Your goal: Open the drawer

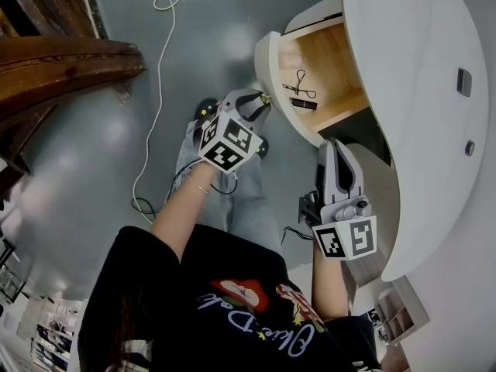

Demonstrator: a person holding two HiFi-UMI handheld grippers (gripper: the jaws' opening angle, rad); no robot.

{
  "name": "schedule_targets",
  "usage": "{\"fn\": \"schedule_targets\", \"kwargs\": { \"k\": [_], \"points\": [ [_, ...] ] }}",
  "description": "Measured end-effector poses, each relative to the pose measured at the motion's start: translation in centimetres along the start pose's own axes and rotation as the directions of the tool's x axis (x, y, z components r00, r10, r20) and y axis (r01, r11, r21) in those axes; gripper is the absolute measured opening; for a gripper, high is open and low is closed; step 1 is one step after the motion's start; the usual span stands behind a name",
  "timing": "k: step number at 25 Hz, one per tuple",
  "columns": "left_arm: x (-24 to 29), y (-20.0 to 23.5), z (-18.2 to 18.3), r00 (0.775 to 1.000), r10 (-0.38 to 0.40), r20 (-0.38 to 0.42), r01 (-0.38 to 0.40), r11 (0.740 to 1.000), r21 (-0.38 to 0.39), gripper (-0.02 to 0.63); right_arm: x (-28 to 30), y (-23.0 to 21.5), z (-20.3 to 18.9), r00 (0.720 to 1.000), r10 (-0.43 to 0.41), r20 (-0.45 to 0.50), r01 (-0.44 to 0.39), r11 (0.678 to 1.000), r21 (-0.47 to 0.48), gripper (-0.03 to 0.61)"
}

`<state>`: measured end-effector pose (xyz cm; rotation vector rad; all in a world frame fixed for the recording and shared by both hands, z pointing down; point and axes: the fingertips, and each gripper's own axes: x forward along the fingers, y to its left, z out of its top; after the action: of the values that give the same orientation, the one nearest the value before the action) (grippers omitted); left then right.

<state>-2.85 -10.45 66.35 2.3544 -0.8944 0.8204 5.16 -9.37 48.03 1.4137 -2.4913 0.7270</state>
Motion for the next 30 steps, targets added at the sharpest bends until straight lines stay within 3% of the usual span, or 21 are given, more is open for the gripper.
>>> {"fn": "schedule_targets", "kwargs": {
  "k": [30],
  "points": [
    [-1.1, 0.2, -1.1, 1.000, 0.002, 0.000, -0.002, 1.000, -0.016, 0.101, -0.2, 0.0, -0.3, 1.000, -0.005, 0.000, 0.005, 1.000, 0.022, 0.001]
  ]
}}
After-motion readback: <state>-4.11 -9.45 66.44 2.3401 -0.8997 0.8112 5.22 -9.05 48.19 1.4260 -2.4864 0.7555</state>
